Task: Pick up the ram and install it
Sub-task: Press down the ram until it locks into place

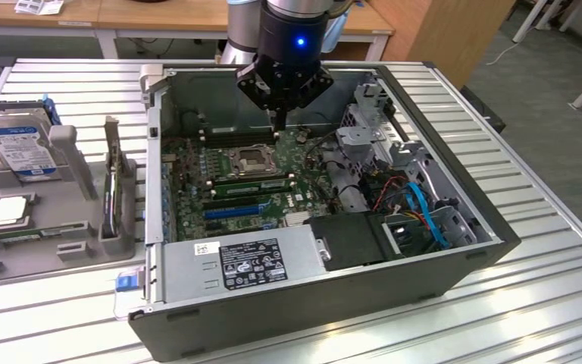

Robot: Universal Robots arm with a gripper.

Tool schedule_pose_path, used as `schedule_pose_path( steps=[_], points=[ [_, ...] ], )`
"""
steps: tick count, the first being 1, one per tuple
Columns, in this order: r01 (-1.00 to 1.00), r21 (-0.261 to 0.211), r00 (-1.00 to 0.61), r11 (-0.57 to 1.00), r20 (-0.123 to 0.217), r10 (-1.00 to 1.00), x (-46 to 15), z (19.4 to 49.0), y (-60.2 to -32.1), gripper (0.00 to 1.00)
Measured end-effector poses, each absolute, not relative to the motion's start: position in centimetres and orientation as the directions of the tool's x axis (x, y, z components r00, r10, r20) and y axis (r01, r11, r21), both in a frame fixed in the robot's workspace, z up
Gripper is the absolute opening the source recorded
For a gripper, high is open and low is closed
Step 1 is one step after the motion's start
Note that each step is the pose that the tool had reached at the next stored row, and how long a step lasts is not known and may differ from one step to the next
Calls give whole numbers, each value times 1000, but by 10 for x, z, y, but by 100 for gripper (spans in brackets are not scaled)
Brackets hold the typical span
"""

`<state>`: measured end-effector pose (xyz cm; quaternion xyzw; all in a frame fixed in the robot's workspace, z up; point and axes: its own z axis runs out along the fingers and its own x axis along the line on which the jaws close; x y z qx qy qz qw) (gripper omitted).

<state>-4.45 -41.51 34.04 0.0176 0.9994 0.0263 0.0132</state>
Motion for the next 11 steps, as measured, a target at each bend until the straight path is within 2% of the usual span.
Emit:
schedule_pose_path(
  steps=[11],
  points=[
    [35, 53, -999, 998, -26, 36, -60, 340, -415, 10]
  ],
)
